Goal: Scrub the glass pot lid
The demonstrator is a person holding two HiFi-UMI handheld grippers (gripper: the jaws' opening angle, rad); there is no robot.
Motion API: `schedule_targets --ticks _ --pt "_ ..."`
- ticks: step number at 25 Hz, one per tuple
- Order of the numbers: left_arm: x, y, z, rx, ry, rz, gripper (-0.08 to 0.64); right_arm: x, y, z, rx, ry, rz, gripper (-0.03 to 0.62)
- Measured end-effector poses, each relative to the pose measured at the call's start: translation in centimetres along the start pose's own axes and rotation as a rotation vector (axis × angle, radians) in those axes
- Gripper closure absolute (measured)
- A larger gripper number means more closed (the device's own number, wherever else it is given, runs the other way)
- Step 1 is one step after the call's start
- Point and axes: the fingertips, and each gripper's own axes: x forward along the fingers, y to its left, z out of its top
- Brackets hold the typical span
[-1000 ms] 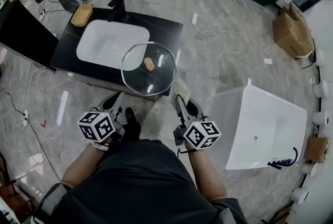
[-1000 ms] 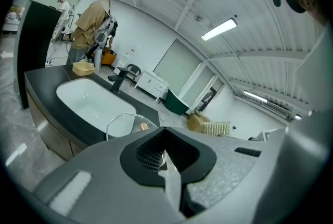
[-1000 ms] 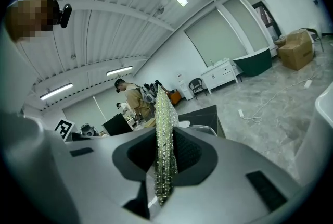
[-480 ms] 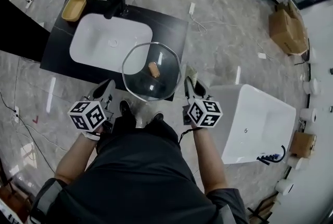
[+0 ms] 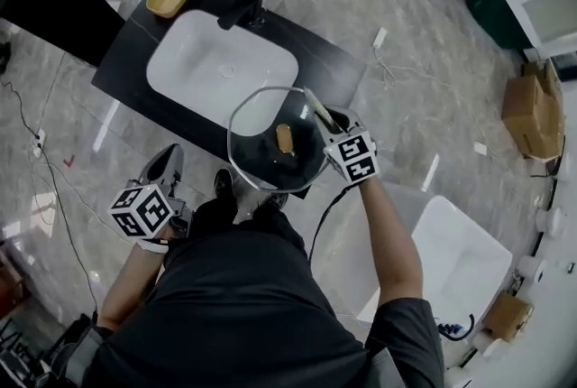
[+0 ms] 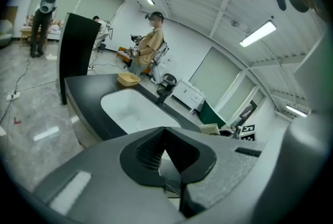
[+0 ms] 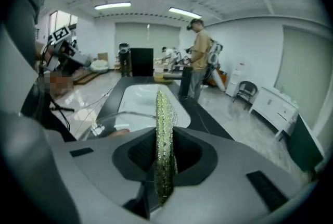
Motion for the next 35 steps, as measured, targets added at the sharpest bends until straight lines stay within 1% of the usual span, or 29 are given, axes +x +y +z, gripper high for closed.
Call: schedule_targets --ticks 2,5,7,11,13,17,28,35 --pt "-0.6 0.5 -1.0 -0.040 -0.003 0.037 0.560 2.9 -0.2 -1.0 -0.081 0.081 0.058 0.529" --pt "-1.1 1.1 -1.9 -0.079 -0.009 0.072 0.560 6.4 0.1 -1.2 -0.172 0.148 0.124 0.529" --pt "-1.3 1.4 -1.9 -0.093 -0.023 0.087 0.560 8.2 0.6 -1.0 -0.235 0.174 0.170 0.529" --pt "-1.1 1.6 -1.6 -0.104 -0.048 0.103 0.560 10.3 2.7 -2.0 -0.364 0.251 0.303 0.529" --pt "-0.9 1.6 -1.5 -0.102 -0.046 0.104 0.560 10.4 3.4 -2.5 -0.406 0.268 0.337 0.529" --pt "0.3 0.8 -1.8 -0.078 -0.018 0.087 0.560 9.7 3.8 -3.3 -0.367 0.251 0.350 0.529" --pt "4.2 -4.3 -2.4 0.017 0.059 -0.001 0.560 6.1 4.6 -6.7 -0.277 0.183 0.304 0.529" --pt "5.1 -7.8 -3.1 0.056 0.078 -0.041 0.560 4.0 5.5 -8.3 -0.217 0.151 0.274 0.529"
